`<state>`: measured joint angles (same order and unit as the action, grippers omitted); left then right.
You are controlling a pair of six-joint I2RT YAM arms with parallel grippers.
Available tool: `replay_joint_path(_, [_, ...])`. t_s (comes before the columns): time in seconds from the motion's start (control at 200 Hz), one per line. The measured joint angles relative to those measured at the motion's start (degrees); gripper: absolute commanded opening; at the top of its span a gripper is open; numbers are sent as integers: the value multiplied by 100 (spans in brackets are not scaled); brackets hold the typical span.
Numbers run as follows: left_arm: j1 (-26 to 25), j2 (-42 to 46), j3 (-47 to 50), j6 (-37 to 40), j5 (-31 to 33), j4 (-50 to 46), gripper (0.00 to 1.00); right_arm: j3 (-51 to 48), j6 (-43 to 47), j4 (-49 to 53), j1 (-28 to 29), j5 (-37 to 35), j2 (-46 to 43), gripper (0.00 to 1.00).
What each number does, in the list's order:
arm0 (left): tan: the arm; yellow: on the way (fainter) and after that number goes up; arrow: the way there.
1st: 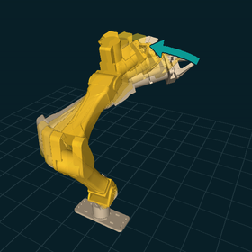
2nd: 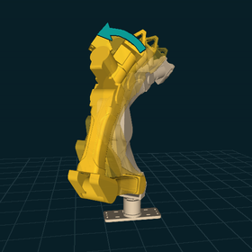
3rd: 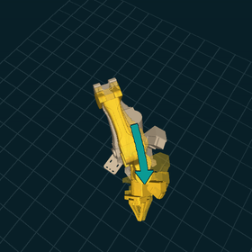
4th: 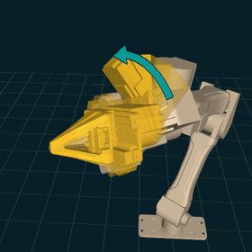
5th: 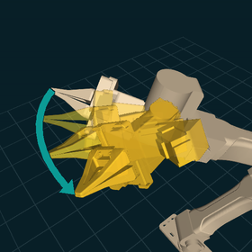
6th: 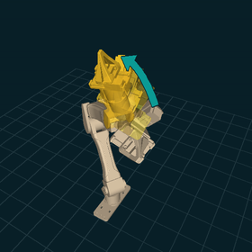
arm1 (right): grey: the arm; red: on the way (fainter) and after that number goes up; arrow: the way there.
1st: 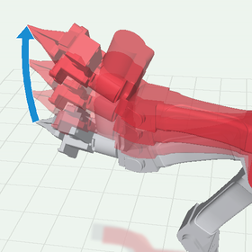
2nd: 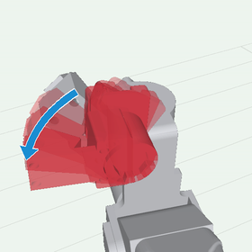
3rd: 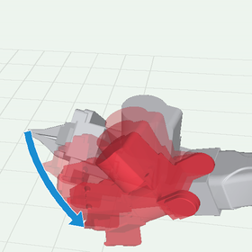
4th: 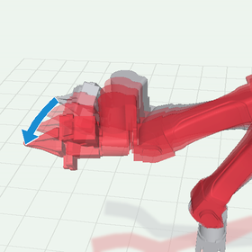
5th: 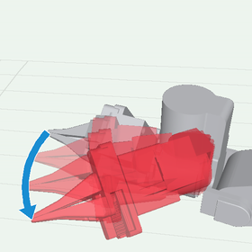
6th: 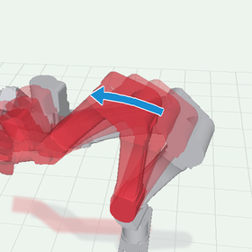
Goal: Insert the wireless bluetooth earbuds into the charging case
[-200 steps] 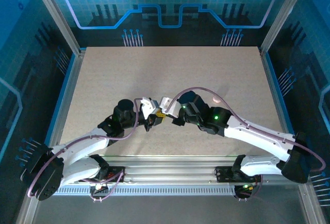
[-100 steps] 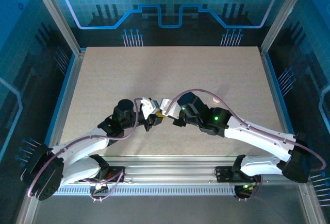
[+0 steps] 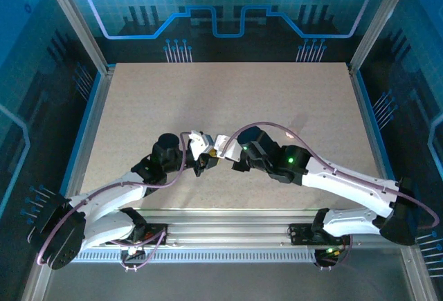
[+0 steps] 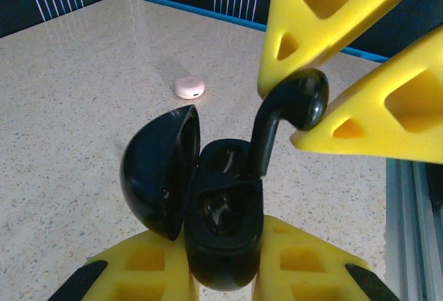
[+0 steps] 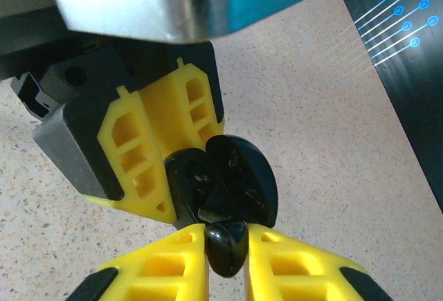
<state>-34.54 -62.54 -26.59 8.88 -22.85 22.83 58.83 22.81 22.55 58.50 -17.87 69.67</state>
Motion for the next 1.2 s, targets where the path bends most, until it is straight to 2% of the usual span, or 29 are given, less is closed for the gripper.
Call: replay_joint_path(1.201, [0,2,0,2,-4,-155,15,57,109,-2,157,-221,216,17])
